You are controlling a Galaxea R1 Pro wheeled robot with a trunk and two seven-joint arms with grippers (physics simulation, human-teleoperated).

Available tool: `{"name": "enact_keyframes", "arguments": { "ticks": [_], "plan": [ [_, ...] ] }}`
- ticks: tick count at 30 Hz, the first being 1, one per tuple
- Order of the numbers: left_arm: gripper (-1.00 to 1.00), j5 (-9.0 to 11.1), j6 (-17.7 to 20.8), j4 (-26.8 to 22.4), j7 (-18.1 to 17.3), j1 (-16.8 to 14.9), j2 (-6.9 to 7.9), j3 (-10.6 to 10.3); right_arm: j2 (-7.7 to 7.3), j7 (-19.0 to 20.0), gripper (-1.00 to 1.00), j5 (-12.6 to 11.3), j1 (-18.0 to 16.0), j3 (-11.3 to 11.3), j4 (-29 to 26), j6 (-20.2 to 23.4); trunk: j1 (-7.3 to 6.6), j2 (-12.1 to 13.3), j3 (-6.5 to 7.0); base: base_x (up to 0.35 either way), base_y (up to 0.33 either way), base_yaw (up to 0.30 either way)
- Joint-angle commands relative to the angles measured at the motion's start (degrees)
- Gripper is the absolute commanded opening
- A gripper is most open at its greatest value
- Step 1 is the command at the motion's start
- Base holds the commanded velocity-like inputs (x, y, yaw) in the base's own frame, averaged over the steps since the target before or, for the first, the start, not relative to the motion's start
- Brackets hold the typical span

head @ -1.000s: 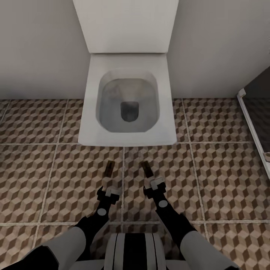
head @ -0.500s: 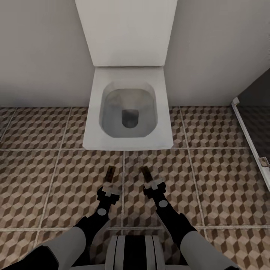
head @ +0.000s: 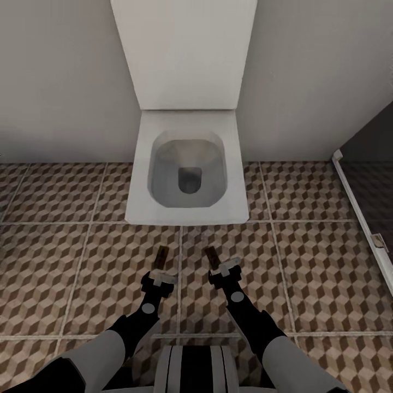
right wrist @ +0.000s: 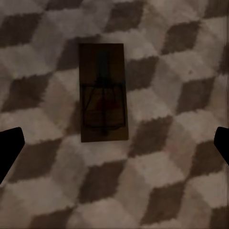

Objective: Take the four mousetraps from the cabinet in the bathroom and place them on the bathroom floor. Make sure all four end up on the same floor surface, and ensure that at least two of them are either under or directly next to the same bathroom sink.

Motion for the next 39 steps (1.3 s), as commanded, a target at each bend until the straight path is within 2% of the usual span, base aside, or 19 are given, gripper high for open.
{"name": "enact_keyframes", "arguments": {
  "ticks": [1,39],
  "plan": [
    [1.0,0.56,-0.25,0.05,0.29,-0.05,0.01,-0.49,-0.03,-0.38,1.0,0.43,-0.02,0.17,0.02,0.12,-0.23,0.41,0.16,0.0,0.0,0.0],
    [1.0,0.6,-0.16,0.07,0.29,-0.05,0.01,-0.49,-0.05,-0.34,1.0,0.43,-0.04,0.19,0.02,0.05,-8.58,15.65,6.98,0.0,0.0,0.0]
  ]
}}
